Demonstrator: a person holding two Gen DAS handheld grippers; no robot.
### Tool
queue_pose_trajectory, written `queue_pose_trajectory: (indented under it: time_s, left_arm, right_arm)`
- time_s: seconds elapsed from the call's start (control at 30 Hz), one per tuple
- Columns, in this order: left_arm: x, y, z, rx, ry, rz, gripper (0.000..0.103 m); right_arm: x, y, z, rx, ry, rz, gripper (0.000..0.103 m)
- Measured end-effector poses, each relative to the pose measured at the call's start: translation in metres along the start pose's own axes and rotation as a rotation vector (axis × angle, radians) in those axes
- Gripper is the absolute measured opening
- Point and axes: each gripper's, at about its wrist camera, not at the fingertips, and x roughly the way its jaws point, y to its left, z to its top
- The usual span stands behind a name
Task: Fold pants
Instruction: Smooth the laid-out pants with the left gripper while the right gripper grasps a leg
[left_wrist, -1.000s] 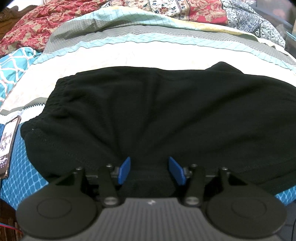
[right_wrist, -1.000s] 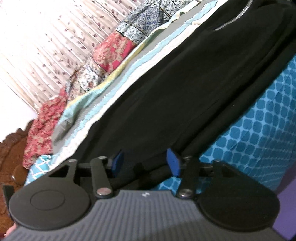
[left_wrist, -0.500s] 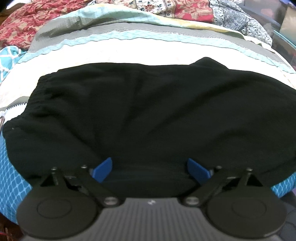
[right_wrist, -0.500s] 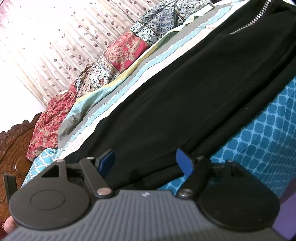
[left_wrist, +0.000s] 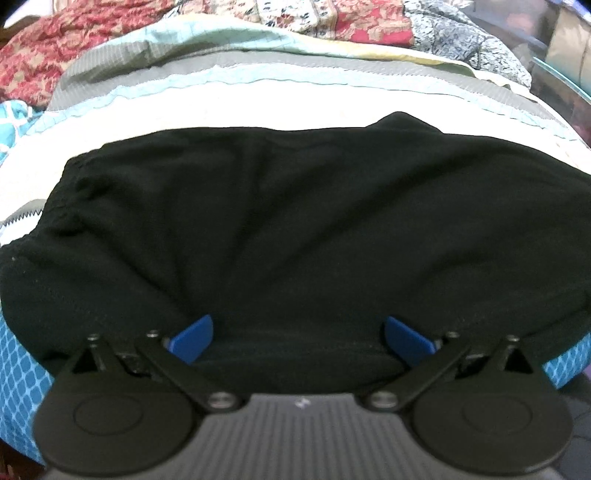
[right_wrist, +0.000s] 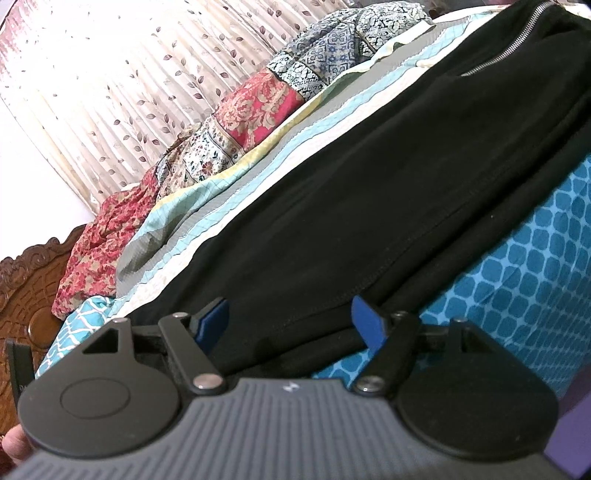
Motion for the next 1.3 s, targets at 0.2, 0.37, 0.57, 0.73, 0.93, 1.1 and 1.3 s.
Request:
queue_pose_trajectory:
  time_s: [0.2,0.37,0.57,0.73,0.93,1.1,1.3]
  left_arm:
    - [-0.003,-0.002,-0.001,0.016,-0.01,0.006,0.103]
    - [-0.009,-0.009,0.0,0.053,-0.033,0.031,0.1]
    - [-0.026,-0.008,0.011,-0.011,-0.051,-0.069,0.076]
    - [-0.031,-0.009,0.012,-0.049,-0.067,-0.164,0.057]
    - [-0.016,-0.01,0.009,-0.052,-0.018,-0.176,0.054]
    - [-0.013,-0.013,0.009,-0.05,-0.006,-0.164,0.059]
    - [-0.012,-0.017,0.01,-0.036,0.004,-0.15,0.062]
  right_arm:
    - [0.0,-0.003,-0.001,0.013,-0.004,0.03,0.085]
    - [0.0,-0.011,0.001,0.055,-0.006,0.087,0.093]
    - [-0.002,0.0,0.005,0.02,0.007,0.05,0.09]
    - [-0.025,-0.005,0.021,0.001,-0.06,-0.023,0.043]
    - [-0.096,-0.066,0.052,0.104,-0.302,-0.207,0.045]
    - [-0.128,-0.121,0.07,0.242,-0.423,-0.273,0.046]
    - [-0.129,-0.158,0.081,0.331,-0.477,-0.314,0.059]
